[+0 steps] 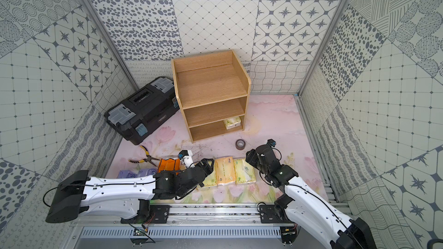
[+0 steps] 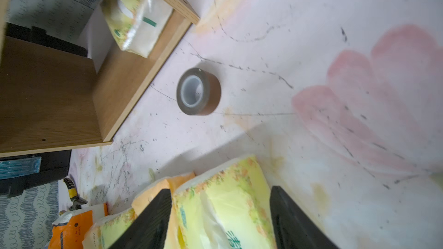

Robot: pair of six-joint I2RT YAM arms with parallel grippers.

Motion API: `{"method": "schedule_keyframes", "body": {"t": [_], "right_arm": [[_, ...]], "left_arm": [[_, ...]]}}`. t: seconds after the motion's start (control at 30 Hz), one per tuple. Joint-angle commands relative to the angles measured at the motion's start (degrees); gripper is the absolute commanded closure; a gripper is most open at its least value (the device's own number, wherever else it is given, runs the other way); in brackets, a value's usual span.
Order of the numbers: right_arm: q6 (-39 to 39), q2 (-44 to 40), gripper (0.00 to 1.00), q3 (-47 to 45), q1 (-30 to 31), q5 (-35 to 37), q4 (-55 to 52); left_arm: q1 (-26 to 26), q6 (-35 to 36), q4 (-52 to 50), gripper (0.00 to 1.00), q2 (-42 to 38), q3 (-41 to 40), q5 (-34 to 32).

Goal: Remove the tissue boxes from the shelf
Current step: Move the box of tissues to the center of the board, then pick up a box of tissues from the shelf.

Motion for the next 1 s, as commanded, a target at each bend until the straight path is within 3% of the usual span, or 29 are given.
{"method": "schedule_keyframes", "body": {"t": [0.0,0.27,0.63,0.97], "right_arm": [[-1.9,5.6,0.38,3.6,-0.1,1.8,8.2],[4.6,25.1,0.54,8.5,-0.4,-0.1,27.7],[11.3,42.8,0.52,17.0,-1.7,-0.2,40.1],[16.3,51.4,0.54,20.6,-1.9,0.7,45.7]], "left_arm": [[1.8,0.0,0.6,0.16,-1.5,-1.0,0.0],[3.4,2.5,1.6,0.16,-5.7,-3.0,-1.1],[3.8,4.2,1.9,0.15,-10.4,-6.0,-3.1],[3.8,4.4,3.5,0.15,-12.5,-8.1,-3.3]]}}
